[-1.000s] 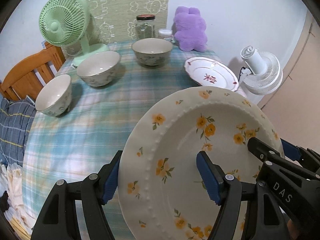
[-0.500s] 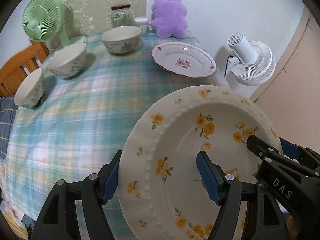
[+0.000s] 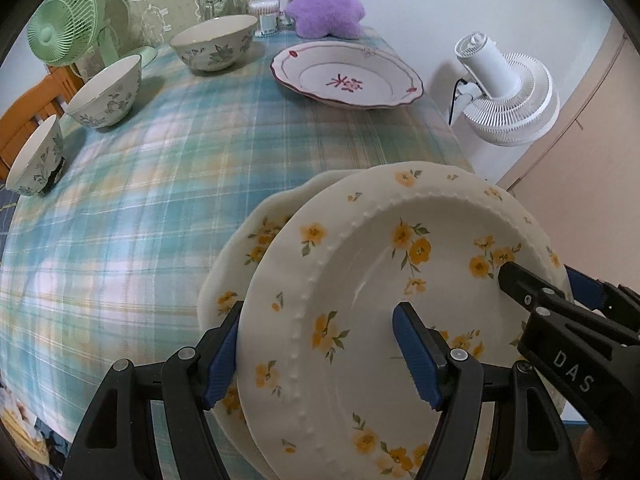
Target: Organize plates and bowls
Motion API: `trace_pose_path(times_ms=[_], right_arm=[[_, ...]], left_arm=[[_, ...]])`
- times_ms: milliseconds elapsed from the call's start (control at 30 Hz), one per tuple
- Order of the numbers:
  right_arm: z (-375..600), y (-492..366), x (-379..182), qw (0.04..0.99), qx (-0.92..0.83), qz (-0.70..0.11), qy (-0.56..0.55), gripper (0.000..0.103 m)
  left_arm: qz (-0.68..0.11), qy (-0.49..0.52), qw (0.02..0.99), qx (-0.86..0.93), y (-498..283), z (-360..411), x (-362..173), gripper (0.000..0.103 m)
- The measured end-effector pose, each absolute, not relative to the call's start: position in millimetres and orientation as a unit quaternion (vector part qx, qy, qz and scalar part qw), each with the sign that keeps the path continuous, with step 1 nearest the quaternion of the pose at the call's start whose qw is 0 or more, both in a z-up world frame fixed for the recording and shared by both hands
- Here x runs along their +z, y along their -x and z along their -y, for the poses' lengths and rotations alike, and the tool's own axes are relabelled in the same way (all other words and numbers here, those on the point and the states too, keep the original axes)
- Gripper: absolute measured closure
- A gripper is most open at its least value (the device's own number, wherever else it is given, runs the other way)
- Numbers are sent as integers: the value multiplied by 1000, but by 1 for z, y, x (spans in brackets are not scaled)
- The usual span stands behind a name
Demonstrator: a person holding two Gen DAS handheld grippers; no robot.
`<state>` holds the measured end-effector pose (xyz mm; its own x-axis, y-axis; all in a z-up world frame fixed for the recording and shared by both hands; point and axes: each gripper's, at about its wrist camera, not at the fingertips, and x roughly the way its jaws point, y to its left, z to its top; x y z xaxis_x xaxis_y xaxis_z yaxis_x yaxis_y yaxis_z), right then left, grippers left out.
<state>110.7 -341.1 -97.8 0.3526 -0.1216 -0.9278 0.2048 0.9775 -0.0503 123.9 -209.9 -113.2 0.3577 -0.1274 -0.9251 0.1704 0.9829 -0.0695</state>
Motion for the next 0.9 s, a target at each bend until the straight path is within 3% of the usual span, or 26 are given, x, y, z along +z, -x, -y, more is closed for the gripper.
trace_pose_path(times_ms=[633,900], right_arm=[[347,-115,-108,817,-96,-567,-29,47],[343,-112,-108,818,-99,-566,-18,51]], left_arm=[[-559,-20,826,-72,-128,216,-126,26],[-546,-65,834,-43,-126,226,-127,24]])
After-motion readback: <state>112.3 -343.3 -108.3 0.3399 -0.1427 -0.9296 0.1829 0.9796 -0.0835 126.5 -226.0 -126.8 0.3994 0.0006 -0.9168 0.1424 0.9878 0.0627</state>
